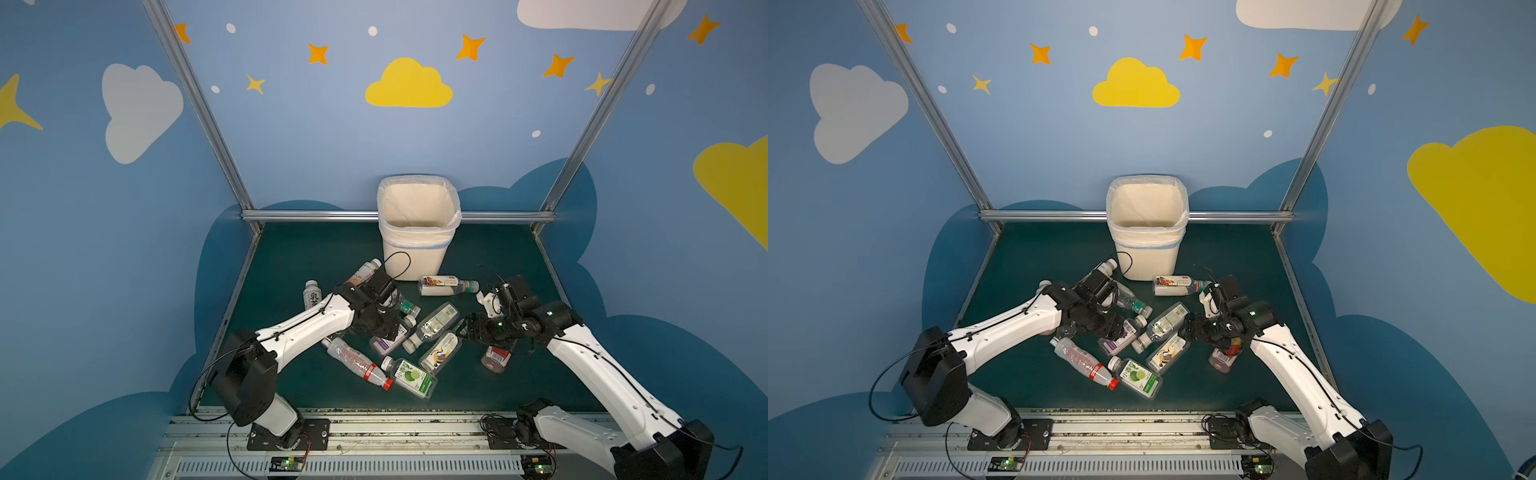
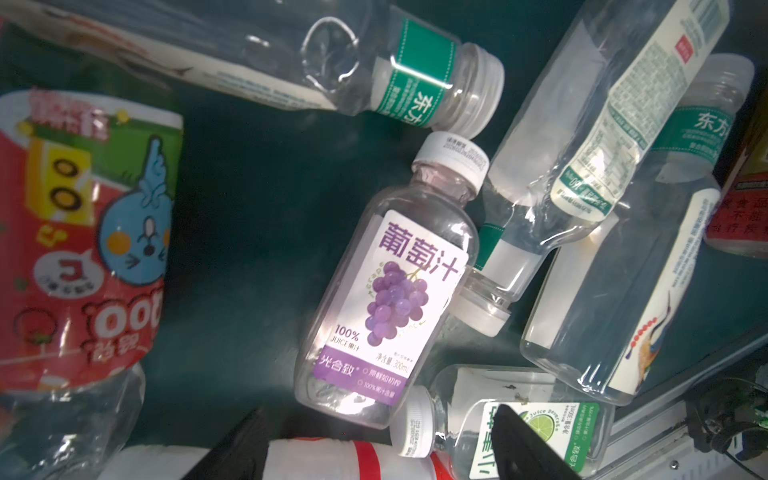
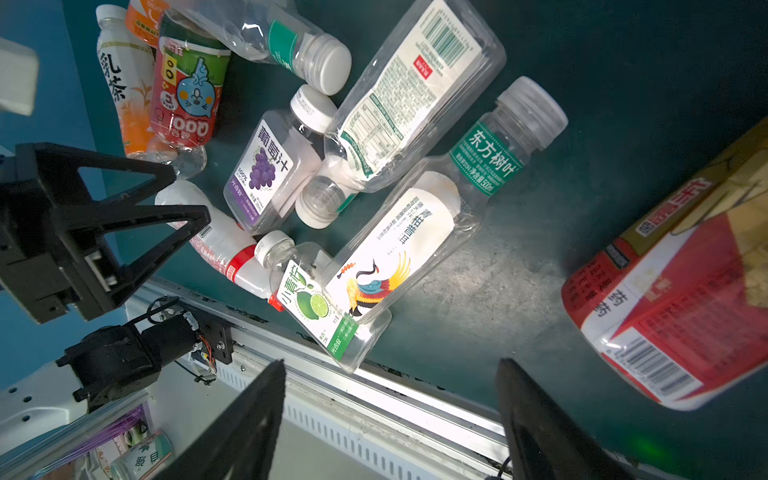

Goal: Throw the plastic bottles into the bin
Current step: 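Lower the left gripper onto the grape-juice bottle while the right gripper returns, then close the left gripper around the purple grape-juice bottle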

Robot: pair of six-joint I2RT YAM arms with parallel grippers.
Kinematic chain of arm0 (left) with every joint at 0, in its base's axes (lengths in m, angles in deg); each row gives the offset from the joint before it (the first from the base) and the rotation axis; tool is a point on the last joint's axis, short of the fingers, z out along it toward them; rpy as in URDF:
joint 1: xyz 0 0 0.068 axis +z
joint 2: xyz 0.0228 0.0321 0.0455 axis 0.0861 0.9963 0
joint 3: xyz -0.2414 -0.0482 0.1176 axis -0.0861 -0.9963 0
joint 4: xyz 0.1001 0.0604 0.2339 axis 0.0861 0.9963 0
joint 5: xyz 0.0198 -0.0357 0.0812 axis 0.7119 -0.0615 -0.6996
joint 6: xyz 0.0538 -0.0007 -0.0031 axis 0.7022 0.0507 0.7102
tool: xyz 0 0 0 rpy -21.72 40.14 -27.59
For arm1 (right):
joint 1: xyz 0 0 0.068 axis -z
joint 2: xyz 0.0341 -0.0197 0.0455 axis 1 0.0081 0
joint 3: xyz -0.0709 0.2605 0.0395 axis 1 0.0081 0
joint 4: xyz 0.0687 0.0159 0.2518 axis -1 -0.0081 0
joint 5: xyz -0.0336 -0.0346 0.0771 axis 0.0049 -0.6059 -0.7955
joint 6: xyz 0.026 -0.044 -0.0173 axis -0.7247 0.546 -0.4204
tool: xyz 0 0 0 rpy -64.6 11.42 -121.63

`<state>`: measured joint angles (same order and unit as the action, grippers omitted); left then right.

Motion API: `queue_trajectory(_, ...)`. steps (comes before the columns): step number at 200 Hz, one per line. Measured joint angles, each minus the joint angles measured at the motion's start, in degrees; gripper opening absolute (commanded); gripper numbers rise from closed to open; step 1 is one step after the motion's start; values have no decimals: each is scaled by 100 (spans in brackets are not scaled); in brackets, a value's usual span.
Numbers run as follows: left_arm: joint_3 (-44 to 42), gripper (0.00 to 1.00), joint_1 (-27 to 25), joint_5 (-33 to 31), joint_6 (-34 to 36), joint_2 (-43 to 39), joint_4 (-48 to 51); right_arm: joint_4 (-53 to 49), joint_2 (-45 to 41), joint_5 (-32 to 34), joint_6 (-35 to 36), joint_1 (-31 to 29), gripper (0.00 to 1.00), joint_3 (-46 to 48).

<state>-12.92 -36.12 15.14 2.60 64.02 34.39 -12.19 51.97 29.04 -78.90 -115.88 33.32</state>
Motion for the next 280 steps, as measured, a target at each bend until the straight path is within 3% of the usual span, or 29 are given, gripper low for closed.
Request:
queue_trajectory(93, 511, 86, -74, 426, 498, 1036, 42, -15, -205, 72, -85, -2, 81, 59)
queue_trajectory(280, 638, 84, -81, 59, 739, 1585, 269, -76, -199, 262, -81, 0, 81, 131)
